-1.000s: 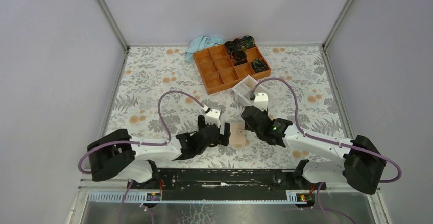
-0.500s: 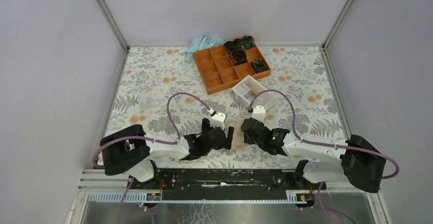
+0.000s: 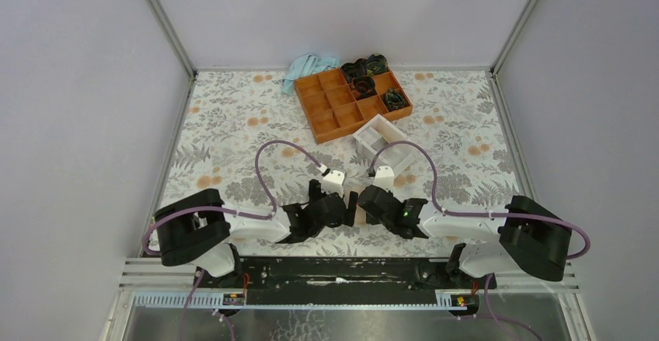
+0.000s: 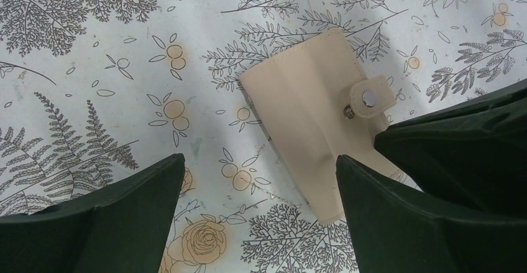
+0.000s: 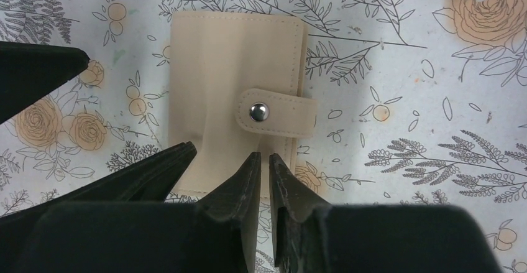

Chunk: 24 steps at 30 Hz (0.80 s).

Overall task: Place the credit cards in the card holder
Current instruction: Open the card holder at the center of the board.

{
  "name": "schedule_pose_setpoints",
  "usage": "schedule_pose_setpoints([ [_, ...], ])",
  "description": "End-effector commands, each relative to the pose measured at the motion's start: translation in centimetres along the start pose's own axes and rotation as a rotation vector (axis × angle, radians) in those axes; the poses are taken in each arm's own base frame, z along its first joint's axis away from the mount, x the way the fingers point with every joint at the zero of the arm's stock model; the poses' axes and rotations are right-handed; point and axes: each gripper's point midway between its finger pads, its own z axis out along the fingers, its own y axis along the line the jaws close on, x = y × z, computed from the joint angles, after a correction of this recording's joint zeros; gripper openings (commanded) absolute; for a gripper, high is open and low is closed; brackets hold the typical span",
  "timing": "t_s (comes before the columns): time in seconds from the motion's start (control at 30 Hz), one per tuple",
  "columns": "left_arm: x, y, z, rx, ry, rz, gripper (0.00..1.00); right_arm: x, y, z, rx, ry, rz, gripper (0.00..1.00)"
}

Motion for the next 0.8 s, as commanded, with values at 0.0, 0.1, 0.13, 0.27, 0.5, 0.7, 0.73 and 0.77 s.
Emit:
schedule_pose_setpoints([
  [0.0, -0.6, -0.1, 0.2, -0.020, -0.031, -0.020, 0.99, -2.0, 1.3, 0.1, -0.020, -0.082, 0.050, 0.17],
  [0.1, 0.0, 0.2, 0.4, -0.034, -0.017, -0.013, 0.99, -2.4, 1.1, 0.3, -0.005, -0.103, 0.047, 0.17],
  [0.13, 0.2, 0.2, 0.5, -0.038, -0.011, -0.011, 0.99, -2.4, 1.1, 0.3, 0.001, -0.105, 0.044, 0.17],
  [0.27, 0.8, 0.4, 0.8, -0.050, 0.007, -0.005, 0.99, -2.7, 0.8, 0.6, 0.018, -0.128, 0.046, 0.17],
  [0.5, 1.2, 0.6, 1.0, -0.061, 0.013, 0.000, 0.99, -3.6, 0.1, 0.6, 0.057, -0.180, 0.041, 0.17],
  [0.7, 1.3, 0.7, 1.0, -0.066, 0.015, 0.006, 0.99, -4.6, -0.6, 0.2, 0.098, -0.215, 0.030, 0.18],
  [0.73, 1.3, 0.8, 1.0, -0.068, 0.015, 0.005, 0.99, -4.6, -0.7, 0.1, 0.104, -0.218, 0.031, 0.19],
  [0.77, 1.4, 0.8, 1.0, -0.068, 0.016, 0.006, 0.99, -4.6, -0.8, 0.2, 0.106, -0.215, 0.033, 0.19],
])
